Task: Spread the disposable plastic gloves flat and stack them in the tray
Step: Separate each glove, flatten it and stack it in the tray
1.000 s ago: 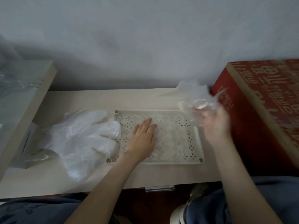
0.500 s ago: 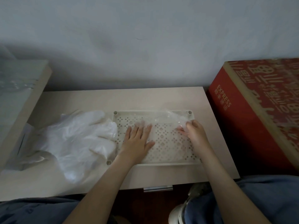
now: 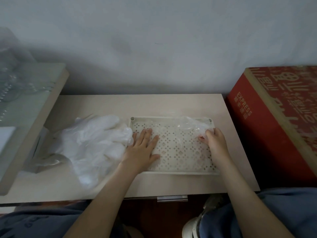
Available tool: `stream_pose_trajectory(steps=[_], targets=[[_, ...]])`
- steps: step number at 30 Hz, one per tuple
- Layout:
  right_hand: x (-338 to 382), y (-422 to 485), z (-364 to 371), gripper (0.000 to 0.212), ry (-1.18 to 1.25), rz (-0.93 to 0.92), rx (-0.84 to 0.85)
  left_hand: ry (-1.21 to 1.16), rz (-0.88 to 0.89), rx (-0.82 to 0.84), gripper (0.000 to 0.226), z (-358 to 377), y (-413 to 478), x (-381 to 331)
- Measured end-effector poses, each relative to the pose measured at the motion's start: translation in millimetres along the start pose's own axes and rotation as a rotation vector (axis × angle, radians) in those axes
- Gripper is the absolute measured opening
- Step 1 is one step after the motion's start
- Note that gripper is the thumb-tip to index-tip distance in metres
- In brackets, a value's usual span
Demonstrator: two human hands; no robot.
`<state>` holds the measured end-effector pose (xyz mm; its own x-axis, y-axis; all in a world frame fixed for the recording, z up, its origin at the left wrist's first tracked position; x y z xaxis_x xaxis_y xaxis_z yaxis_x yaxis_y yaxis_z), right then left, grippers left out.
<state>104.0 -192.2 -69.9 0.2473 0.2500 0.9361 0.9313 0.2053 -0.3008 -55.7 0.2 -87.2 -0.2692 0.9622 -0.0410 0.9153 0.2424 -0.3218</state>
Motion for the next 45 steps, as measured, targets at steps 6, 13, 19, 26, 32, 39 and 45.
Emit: stream_pose_trajectory(steps=[6, 13, 19, 26, 32, 39, 45], targets=[[9.1, -2.8, -0.3, 0.020, 0.423, -0.090, 0.080, -0.039, -0.004, 0.032, 0.075, -2.8, -8.2, 2.5], [34.8, -11.0, -4.4, 0.030, 0.924, -0.067, 0.269, -0.099, 0.013, -0.225, 0.058, -20.2, -6.0, -12.1], [44.6, -18.8, -2.2, 0.013, 0.820, 0.007, 0.390, -1.458, -0.171, -0.183, 0.055, -51.5, 2.6, -23.8], [48.3, -18.8, 9.0, 0.044, 0.645, -0.014, 0.450, -2.079, -0.198, 0.240, 0.098, -57.3, 3.5, -16.4], [39.5, -9.5, -1.6, 0.041, 0.727, 0.035, 0.399, -1.100, -0.258, -0.048, 0.020, -44.8, -4.4, 4.2], [11.1, -16.5, 29.1, 0.021, 0.494, 0.199, 0.522, -0.892, -0.025, 0.251, 0.015, -27.6, -12.7, -5.8], [-16.6, -13.8, 42.1, 0.022, 0.373, 0.223, 0.329, -0.676, -0.029, 0.164, 0.027, -17.5, -9.4, -14.2]])
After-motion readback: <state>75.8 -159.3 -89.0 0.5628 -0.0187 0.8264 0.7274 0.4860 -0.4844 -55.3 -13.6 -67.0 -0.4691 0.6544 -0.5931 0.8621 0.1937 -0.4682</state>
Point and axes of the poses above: each hand's wrist, its own y-axis towards the middle knuckle, its own z-axis out of the palm, x = y × z, the point moved 2 cm from there along y, towards the middle knuckle, and after that the axes turned 3 degrees about -y, right-handed, at the moved point
